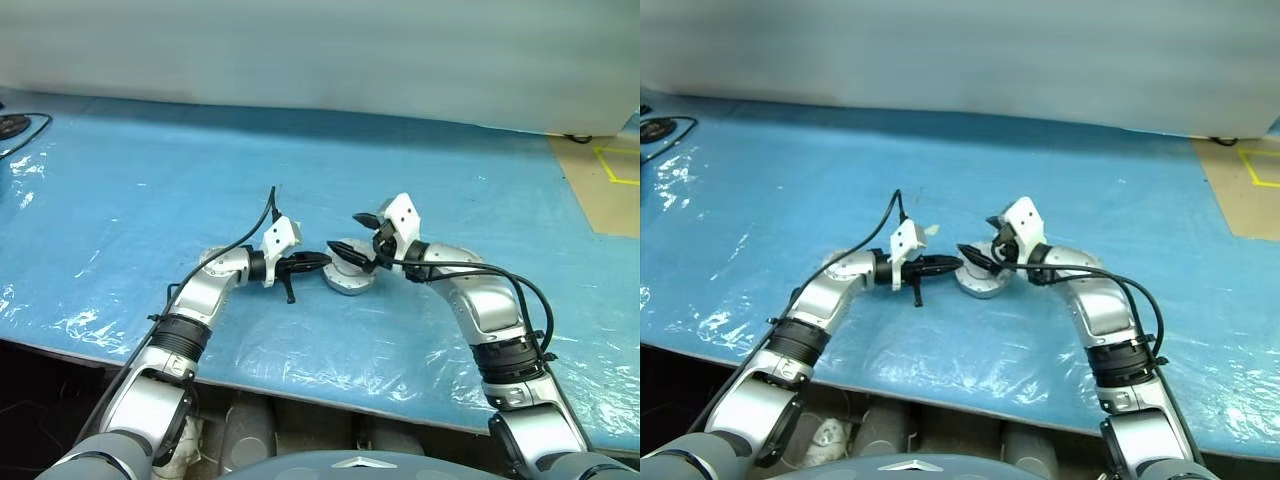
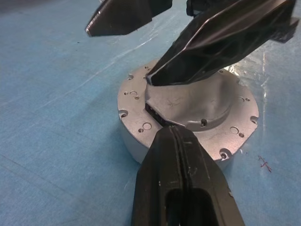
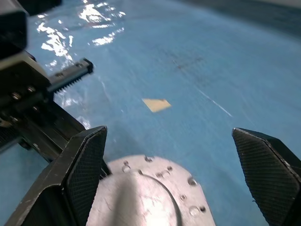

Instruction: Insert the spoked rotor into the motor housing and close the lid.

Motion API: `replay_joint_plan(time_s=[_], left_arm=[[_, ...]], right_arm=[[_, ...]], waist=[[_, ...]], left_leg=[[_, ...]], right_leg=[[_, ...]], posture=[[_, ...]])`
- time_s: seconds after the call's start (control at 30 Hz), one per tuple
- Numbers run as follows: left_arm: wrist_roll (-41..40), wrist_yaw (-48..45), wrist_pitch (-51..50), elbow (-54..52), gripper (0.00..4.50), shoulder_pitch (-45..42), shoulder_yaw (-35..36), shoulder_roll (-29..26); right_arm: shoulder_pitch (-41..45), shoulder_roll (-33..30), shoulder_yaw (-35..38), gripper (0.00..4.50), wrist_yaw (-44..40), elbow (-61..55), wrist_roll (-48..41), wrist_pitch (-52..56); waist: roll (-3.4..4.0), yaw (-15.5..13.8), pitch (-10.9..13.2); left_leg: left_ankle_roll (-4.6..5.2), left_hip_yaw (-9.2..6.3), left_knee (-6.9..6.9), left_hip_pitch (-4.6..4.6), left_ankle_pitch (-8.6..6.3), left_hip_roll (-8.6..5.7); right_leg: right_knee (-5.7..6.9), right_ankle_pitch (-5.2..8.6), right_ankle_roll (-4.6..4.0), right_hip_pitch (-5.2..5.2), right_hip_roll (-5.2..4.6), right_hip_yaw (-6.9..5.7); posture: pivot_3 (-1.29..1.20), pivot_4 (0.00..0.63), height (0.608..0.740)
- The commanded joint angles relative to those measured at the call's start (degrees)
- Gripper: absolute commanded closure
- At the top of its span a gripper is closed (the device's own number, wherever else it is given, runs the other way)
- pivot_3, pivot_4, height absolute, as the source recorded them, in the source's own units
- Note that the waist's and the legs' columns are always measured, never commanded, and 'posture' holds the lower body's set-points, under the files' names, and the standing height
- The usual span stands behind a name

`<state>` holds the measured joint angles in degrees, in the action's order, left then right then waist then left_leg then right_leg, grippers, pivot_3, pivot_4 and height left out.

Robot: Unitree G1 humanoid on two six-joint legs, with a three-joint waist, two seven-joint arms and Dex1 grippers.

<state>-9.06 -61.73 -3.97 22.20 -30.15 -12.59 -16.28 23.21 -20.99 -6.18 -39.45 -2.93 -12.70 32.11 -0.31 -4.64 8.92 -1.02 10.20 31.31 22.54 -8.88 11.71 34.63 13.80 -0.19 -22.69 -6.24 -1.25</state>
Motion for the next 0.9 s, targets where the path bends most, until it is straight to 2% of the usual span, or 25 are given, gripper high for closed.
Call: replay_joint_plan(time_s=[0.03,0.17,0.33,0.6,0.7,0.83,0.9], left_arm=[[0.9,-0.5,-0.4,0.2,4.5,0.9,-1.7,0.3],[0.9,-0.5,-0.2,0.3,4.5,1.0,-1.8,0.4],[0.9,-0.3,-0.1,0.1,4.5,1.1,-1.8,0.5],[0.8,0.0,0.3,0.5,4.5,0.9,-1.8,0.9],[0.9,0.1,0.5,0.7,4.5,0.8,-1.7,1.0],[1.1,0.5,1.0,1.1,4.5,0.6,-1.5,1.1],[1.2,0.7,1.3,1.3,4.5,0.5,-1.4,1.2]], right_arm=[[1.0,-0.2,2.7,0.01,2.5,0.8,-1.7,6.7],[1.9,0.5,6.4,0.01,5.5,2.8,-5.5,18.9],[1.1,1.3,11.5,0.01,5.2,0.2,-14.8,34.2],[0.2,3.6,19.5,0.01,4.8,-2.1,-26.5,48.2],[0.6,6.3,22.8,0.62,5.8,-1.2,-28.4,50.0],[1.4,10.3,26.4,1.92,7.8,-1.0,-29.4,52.7],[1.3,11.5,27.3,2.38,8.1,-1.4,-30.1,53.9]], waist=[[0.0,0.0,0.0],[0.01,-0.1,0.0],[0.02,-0.9,0.0],[0.02,-1.1,0.0],[0.03,-1.0,0.0],[0.04,-0.9,0.0],[0.07,-0.9,0.0]], left_leg=[[0.0,0.0,0.0,0.01,0.0,0.0],[0.0,0.0,0.0,-0.02,0.0,0.0],[0.0,0.04,0.01,-0.07,0.0,0.0],[-0.02,0.07,0.0,-0.07,0.01,0.02],[-0.03,0.08,-0.01,-0.05,0.01,0.04],[-0.04,0.07,-0.02,0.06,0.02,0.04],[-0.05,0.08,-0.03,0.05,0.02,0.05]], right_leg=[[0.0,0.0,0.0,-0.02,0.0,0.0],[0.03,0.0,0.0,0.0,0.0,0.0],[0.03,0.0,0.0,0.05,0.0,0.0],[0.03,0.0,0.0,0.03,0.0,-0.02],[0.04,0.0,0.0,-0.04,0.0,-0.02],[0.07,0.0,0.0,-0.22,0.01,-0.01],[0.08,0.0,0.0,-0.23,0.02,-0.01]], posture=[[0.0,0.15,0.74],[0.0,0.15,0.74],[0.0,0.15,0.74],[0.0,0.15,0.74],[0.0,0.15,0.74],[0.0,0.15,0.74],[0.0,0.15,0.74]])
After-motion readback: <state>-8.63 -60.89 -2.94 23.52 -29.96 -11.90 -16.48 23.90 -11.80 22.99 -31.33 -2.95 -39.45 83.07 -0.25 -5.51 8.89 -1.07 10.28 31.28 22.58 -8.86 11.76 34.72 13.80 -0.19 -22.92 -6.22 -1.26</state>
